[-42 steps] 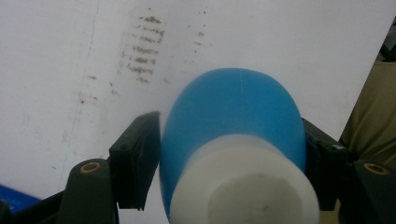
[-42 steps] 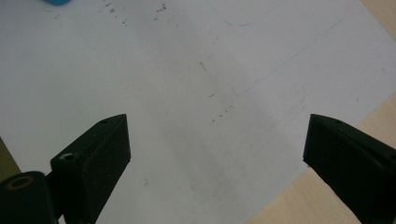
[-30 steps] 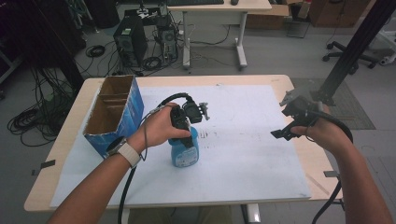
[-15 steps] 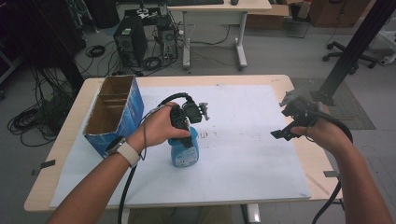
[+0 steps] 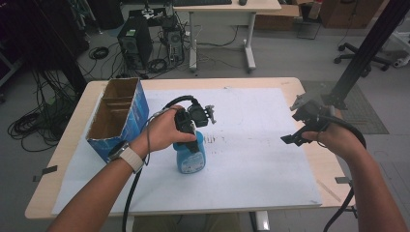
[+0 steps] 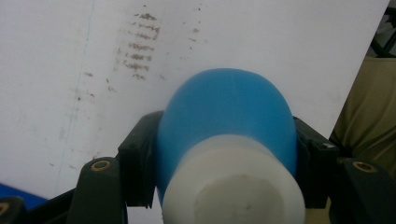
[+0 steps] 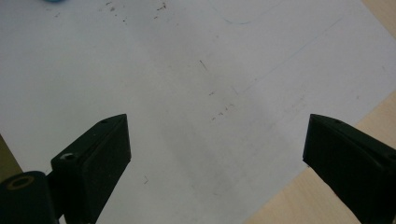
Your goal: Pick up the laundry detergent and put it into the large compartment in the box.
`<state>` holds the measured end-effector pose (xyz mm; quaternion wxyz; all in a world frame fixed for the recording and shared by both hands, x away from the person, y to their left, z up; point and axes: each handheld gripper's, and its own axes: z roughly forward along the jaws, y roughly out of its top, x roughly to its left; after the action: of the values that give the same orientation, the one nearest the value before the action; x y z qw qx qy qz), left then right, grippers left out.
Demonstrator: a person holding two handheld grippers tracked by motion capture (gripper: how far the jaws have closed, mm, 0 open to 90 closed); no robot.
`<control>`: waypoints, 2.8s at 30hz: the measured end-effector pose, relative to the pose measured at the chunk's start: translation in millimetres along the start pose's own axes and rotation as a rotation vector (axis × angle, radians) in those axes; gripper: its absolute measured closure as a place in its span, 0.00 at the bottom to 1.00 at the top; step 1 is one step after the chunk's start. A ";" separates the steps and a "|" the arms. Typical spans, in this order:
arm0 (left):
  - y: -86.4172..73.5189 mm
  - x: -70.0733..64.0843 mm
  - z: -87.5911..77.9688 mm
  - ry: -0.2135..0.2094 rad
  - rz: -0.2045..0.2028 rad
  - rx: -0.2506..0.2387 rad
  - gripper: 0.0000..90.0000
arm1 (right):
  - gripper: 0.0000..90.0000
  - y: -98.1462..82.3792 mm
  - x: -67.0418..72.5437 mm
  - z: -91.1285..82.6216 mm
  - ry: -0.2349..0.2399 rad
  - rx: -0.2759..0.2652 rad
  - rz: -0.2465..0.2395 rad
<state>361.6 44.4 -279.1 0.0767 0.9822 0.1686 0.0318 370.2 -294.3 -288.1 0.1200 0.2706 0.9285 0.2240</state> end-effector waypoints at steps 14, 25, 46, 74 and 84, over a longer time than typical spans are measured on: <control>-6.1 1.8 -13.6 0.008 -0.044 0.000 0.41 | 0.09 1.1 2.1 -4.0 -0.003 -0.008 -0.003; -8.5 2.1 -33.8 0.024 -0.093 -0.011 0.41 | 0.09 0.2 2.9 -7.0 -0.007 -0.010 -0.004; -7.6 0.5 -75.4 0.070 -0.197 -0.013 0.41 | 0.09 2.9 4.1 -11.7 -0.013 -0.017 -0.013; -14.1 17.9 -142.9 0.139 -0.406 -0.012 0.41 | 0.09 6.9 4.8 -14.1 -0.013 -0.019 -0.021; -15.8 25.2 -163.7 0.155 -0.472 -0.024 0.41 | 0.09 8.2 3.9 -14.3 -0.013 -0.019 -0.023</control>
<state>365.7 90.5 -119.3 0.0804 0.9092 0.3985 0.0902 365.8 -291.0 -272.1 0.1310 0.2603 0.9286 0.2296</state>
